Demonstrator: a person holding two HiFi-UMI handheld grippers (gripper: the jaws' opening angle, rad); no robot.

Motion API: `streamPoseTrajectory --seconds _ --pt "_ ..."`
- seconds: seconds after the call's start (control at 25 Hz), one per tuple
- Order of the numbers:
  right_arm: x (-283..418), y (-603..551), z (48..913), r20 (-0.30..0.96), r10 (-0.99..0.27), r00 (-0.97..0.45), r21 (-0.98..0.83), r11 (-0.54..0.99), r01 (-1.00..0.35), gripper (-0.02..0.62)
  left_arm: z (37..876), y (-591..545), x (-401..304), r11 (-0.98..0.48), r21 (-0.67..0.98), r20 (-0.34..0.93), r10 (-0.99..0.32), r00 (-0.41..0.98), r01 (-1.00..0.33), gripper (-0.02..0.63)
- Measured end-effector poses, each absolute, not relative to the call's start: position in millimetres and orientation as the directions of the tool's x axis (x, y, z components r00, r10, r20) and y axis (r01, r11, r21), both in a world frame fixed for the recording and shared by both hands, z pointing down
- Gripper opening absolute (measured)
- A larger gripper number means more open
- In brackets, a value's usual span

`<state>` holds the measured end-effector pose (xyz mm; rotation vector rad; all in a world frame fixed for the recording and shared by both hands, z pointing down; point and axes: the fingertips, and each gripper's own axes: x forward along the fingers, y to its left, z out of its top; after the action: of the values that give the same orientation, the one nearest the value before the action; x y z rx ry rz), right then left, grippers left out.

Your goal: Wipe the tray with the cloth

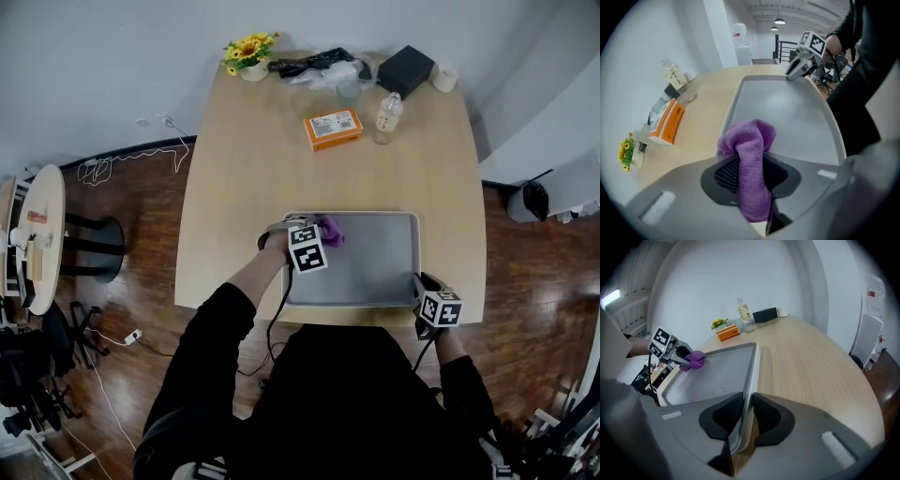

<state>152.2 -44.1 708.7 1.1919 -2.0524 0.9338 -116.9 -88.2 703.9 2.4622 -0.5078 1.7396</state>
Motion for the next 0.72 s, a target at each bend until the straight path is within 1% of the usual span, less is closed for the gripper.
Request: streamPoseTrajectory --seconds 0.12,0.28,0.6,0.72 --pt "152.6 -43.8 708.4 0.765 -0.481 -0.429 -0.279 0.353 -0.893 0.074 702.7 -98.9 -129.1 -0.942 -0.133 0.937 -0.221 0.271 -0.309 0.089" --pt "153.2 -44.4 707.9 0.766 -0.481 -0.428 -0.277 0.354 -0.893 0.074 701.2 -84.1 -121.0 -0.946 -0.116 0.936 -0.207 0.286 -0.304 0.089" --pt "156.1 -45.2 708.8 0.763 -0.487 -0.425 -0.278 0.346 -0.896 0.074 701.1 41.2 -73.3 -0.982 0.044 0.921 -0.031 0.388 -0.183 0.089" --pt "155.1 -44.6 709.6 0.763 -0.489 -0.422 -0.28 0.339 -0.898 0.074 703.5 70.4 -66.1 -0.986 0.069 0.914 0.003 0.405 -0.149 0.091"
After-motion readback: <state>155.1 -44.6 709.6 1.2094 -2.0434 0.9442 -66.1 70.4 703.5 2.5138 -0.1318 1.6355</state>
